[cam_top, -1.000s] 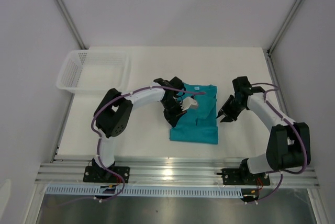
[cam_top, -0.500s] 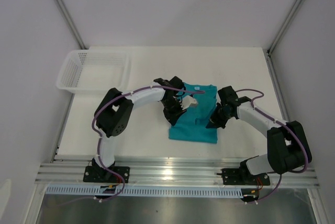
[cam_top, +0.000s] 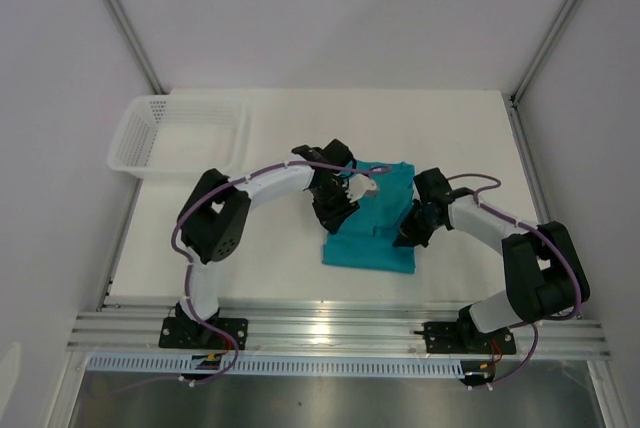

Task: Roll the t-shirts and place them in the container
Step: Roll the tshirt

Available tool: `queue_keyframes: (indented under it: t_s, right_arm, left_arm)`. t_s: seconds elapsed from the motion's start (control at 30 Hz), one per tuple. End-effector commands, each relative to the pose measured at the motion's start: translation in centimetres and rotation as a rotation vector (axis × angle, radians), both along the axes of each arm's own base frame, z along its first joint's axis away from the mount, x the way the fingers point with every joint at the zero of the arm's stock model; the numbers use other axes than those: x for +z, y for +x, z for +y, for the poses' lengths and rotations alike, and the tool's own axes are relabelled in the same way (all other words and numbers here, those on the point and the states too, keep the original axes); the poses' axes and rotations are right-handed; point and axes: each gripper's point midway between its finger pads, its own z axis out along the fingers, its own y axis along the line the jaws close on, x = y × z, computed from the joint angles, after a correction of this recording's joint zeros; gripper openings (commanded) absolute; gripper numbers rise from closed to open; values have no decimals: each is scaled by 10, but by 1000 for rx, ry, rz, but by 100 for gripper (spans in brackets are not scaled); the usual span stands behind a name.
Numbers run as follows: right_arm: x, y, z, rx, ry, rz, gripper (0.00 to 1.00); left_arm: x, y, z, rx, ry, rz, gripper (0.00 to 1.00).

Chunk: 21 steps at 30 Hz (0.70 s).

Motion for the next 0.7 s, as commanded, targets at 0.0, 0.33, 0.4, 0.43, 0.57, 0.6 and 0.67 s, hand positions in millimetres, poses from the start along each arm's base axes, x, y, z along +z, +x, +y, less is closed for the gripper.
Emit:
queue_keyframes:
  t_s: [0.0, 0.33, 0.4, 0.43, 0.57, 0.6, 0.67]
  right_arm:
    - [0, 8, -1, -33, -6, -26, 0]
    - [-1, 3, -1, -50, 13, -33, 0]
    - [0, 3, -2, -51, 14, -39, 0]
    - [1, 5, -1, -51, 18, -49, 0]
    - [-1, 5, 0, -50, 25, -52, 0]
    - [0, 5, 0, -50, 27, -53, 0]
    - [1, 5, 0, -52, 32, -60, 0]
  left_arm:
    - [60, 28, -15, 16, -117, -165, 41]
    - [54, -46, -14, -268, -162, -300, 45]
    - [36, -65, -8, -354, -141, -341, 45]
    - [34, -70, -12, -388, -129, -378, 46]
    - [19, -67, -14, -450, -84, -485, 49]
    - [17, -64, -16, -455, -81, -513, 49]
    - [14, -61, -15, -469, -59, -543, 50]
